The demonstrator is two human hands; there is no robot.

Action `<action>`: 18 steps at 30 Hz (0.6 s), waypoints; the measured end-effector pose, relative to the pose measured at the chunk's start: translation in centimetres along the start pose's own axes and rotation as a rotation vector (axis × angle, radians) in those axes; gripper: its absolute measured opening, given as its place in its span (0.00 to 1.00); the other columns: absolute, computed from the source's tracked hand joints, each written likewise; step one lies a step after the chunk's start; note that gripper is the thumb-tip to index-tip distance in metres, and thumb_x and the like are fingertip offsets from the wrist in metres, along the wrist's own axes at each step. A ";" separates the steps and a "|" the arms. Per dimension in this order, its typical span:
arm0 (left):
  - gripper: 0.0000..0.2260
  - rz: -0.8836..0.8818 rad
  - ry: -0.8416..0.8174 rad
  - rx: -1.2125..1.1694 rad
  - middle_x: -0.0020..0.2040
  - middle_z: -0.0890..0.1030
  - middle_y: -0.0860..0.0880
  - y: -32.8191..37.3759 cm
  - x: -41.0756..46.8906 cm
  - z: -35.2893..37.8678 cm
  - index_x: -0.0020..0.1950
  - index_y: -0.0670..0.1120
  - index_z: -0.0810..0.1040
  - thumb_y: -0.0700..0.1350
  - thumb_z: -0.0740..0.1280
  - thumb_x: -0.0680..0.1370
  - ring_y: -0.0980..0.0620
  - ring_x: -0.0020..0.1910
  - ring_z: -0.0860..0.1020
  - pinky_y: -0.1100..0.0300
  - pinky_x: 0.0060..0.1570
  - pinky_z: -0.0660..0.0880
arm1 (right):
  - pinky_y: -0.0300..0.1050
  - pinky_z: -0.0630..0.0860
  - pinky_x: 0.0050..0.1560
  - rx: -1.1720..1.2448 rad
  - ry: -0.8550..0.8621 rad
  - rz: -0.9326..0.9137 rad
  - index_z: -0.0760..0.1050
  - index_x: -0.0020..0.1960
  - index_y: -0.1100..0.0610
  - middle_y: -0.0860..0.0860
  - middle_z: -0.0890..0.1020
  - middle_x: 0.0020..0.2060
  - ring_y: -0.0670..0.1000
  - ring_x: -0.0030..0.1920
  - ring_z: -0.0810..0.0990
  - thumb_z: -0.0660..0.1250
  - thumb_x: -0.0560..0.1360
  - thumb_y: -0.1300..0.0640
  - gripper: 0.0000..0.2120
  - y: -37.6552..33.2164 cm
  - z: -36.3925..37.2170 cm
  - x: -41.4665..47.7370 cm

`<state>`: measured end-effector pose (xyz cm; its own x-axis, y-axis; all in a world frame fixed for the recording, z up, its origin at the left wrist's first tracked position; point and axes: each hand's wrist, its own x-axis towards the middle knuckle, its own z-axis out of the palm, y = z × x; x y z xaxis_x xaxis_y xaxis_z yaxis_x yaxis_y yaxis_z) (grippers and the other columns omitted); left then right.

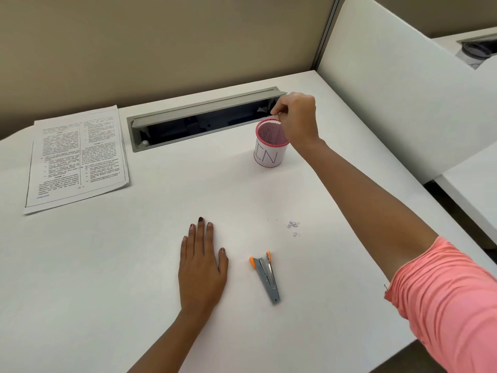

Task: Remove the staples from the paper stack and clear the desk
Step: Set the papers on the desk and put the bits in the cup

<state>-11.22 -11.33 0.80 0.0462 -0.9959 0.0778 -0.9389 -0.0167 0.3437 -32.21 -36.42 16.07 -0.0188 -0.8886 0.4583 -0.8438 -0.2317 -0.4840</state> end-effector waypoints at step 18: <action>0.26 -0.003 0.001 0.009 0.79 0.55 0.48 -0.1 -0.1 0.2 0.77 0.45 0.58 0.51 0.52 0.79 0.49 0.78 0.53 0.53 0.76 0.51 | 0.42 0.77 0.43 0.143 -0.124 0.072 0.82 0.45 0.62 0.56 0.83 0.38 0.52 0.37 0.81 0.62 0.68 0.76 0.15 2.1 -1.4 -16.5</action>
<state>-11.21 -11.27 0.57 0.0490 -0.9958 0.0777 -0.9418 -0.0201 0.3356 -34.46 -21.66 8.50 -0.0032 -0.9448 0.3276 -0.7578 -0.2115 -0.6173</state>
